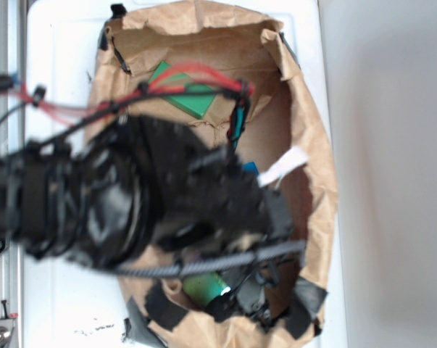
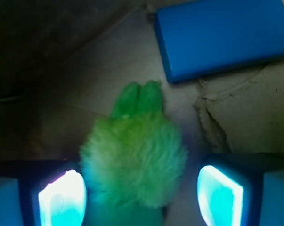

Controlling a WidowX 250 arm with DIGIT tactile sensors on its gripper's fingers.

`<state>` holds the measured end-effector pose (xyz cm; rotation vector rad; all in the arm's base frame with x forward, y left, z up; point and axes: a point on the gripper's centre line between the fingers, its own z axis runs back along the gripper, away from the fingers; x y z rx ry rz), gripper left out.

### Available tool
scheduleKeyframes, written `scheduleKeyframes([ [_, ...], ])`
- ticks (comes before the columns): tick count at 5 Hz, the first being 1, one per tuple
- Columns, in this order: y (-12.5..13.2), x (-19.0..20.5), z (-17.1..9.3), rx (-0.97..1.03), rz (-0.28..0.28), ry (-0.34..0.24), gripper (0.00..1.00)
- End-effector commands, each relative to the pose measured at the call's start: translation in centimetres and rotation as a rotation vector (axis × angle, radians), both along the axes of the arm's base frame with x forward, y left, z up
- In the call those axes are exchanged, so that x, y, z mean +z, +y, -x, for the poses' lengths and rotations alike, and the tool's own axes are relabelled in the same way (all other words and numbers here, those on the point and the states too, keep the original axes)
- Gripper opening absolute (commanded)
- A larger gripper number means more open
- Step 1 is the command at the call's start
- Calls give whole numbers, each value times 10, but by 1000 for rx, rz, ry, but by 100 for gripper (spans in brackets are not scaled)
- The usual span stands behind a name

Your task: Grab the green animal.

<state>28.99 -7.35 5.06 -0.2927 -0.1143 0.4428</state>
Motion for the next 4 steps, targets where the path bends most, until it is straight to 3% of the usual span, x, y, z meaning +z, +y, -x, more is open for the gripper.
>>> scheduleKeyframes([
  [1, -22, -31, 13, -56, -74, -11, 100],
  [2, -26, -42, 15, -63, -104, -13, 100],
  [3, -24, -44, 9, -58, -113, 0, 71],
  [4, -16, -35, 3, -46, -129, -20, 0],
])
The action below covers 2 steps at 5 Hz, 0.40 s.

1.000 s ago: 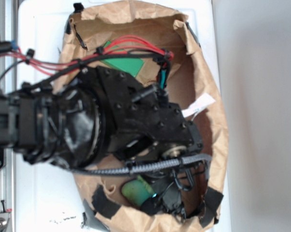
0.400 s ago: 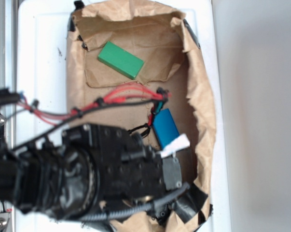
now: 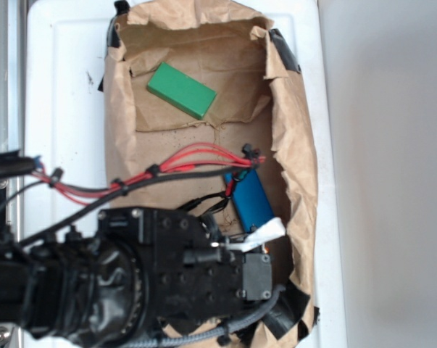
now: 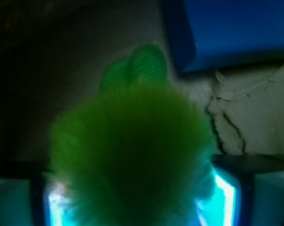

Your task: Grab the green animal.

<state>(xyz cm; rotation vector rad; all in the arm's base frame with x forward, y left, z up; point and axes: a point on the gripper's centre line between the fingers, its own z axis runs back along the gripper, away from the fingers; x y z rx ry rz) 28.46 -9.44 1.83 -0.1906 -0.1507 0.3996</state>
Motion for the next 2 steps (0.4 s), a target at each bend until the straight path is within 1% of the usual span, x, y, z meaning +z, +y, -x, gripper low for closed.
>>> scheduleKeyframes([
  [1, 23, 13, -16, 10, -10, -9, 0],
  [2, 54, 30, -31, 80, 12, -34, 0],
])
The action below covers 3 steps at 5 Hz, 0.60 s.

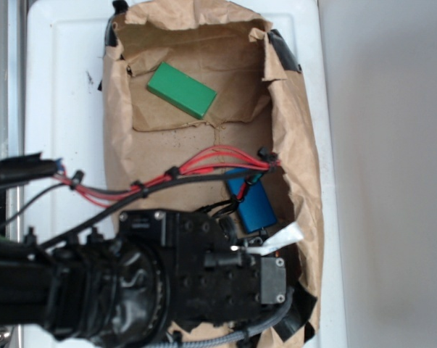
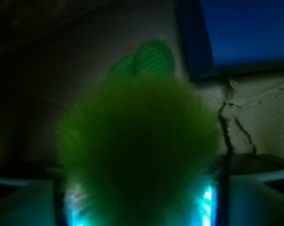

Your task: Grab the green animal.

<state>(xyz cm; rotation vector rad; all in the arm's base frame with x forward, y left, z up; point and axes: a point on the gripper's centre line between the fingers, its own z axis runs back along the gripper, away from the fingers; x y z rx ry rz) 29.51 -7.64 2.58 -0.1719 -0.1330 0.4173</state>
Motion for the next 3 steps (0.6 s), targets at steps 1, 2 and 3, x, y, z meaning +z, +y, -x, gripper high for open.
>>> scheduleKeyframes([
  [1, 66, 24, -33, 115, -19, -80, 0],
  [2, 86, 34, -32, 106, -23, -70, 0],
  [3, 92, 57, -21, 41, 3, -85, 0],
])
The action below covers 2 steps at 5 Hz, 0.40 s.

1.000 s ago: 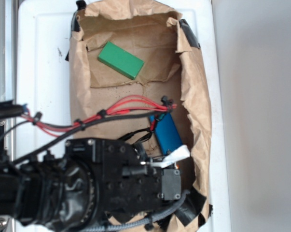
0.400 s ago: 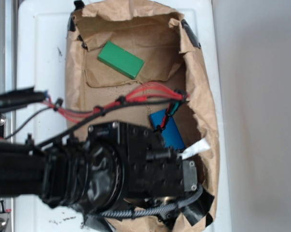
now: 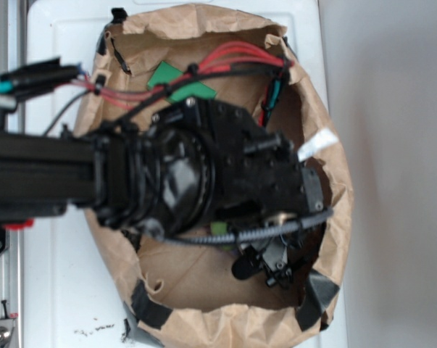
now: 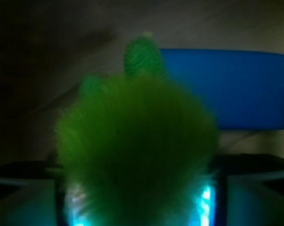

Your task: Grab the green animal.

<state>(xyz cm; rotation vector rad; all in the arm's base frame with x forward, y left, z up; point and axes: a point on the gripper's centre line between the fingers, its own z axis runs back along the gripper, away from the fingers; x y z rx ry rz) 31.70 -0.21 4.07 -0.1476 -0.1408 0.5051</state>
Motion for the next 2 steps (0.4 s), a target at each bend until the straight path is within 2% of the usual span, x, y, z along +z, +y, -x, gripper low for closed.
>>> scheduleKeyframes([
  [1, 18, 66, 17, -146, 10, -121, 0],
  [2, 13, 86, 32, -247, -31, -120, 0],
])
